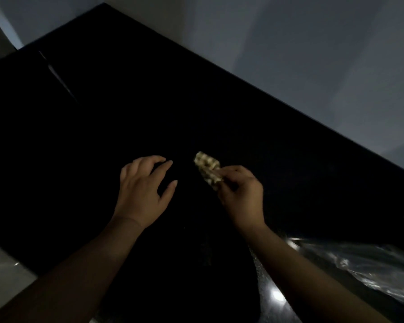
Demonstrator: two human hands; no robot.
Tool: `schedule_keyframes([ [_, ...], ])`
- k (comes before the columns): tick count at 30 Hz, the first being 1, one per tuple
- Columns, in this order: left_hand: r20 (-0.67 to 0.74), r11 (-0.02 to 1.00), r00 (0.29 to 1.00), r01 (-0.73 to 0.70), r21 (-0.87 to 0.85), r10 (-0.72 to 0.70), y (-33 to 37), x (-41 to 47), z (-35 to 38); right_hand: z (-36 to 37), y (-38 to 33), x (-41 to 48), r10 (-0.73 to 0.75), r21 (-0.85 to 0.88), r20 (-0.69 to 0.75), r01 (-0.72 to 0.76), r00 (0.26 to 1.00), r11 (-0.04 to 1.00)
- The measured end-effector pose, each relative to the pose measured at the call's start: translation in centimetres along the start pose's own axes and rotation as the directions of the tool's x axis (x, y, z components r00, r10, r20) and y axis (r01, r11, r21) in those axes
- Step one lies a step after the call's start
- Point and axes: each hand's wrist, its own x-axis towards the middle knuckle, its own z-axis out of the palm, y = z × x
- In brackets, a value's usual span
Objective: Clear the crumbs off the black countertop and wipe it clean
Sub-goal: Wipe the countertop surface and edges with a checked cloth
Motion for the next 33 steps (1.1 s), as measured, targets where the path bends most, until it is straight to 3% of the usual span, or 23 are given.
schedule_keyframes([
  [3, -0.017, 1.0, 1.0, -0.014, -0.026, 0.013, 0.1, -0.2, 0.0, -0.8, 1.4, 0.8, 0.018, -0.099, -0.158, -0.034, 0.987, 0.994],
  [7, -0.026, 0.993, 1.0, -0.011, -0.12, 0.008, 0.1, -0.3, -0.4, 0.7, 1.8, -0.4, 0.049, -0.129, -0.197, -0.075, 0.979, 0.989],
  [11, -0.033, 0.963, 0.999, -0.01, -0.268, 0.001, -0.3, -1.2, -1.3, 1.9, 0.6, -2.6, 0.007, -0.124, -0.16, -0.027, 0.987, 0.992],
  [16, -0.046, 0.947, 0.999, -0.02, -0.32, 0.006, -2.7, -6.0, -3.2, 3.8, -1.7, -6.0, -0.022, -0.046, -0.069, 0.019, 0.997, 0.999],
  [19, -0.027, 0.971, 0.999, -0.038, -0.236, 0.033, -5.1, -9.6, -3.7, 4.1, -2.6, -7.3, -0.036, -0.006, 0.011, 0.036, 0.999, 0.999],
  [22, -0.018, 0.985, 0.998, -0.066, -0.162, 0.064, -7.2, -12.1, -3.6, 2.4, -1.8, -5.6, -0.027, -0.078, -0.153, 0.015, 0.988, 0.997],
  [25, -0.037, 0.979, 0.998, -0.056, -0.196, 0.05, -7.9, -13.0, -3.2, 1.3, -0.8, -4.4, 0.064, -0.169, -0.268, -0.112, 0.961, 0.979],
  [33, -0.094, 0.973, 0.995, -0.038, -0.228, 0.017, -8.2, -13.2, -2.5, 6.0, -5.1, -12.2, 0.01, -0.137, -0.057, -0.017, 0.998, 0.99],
])
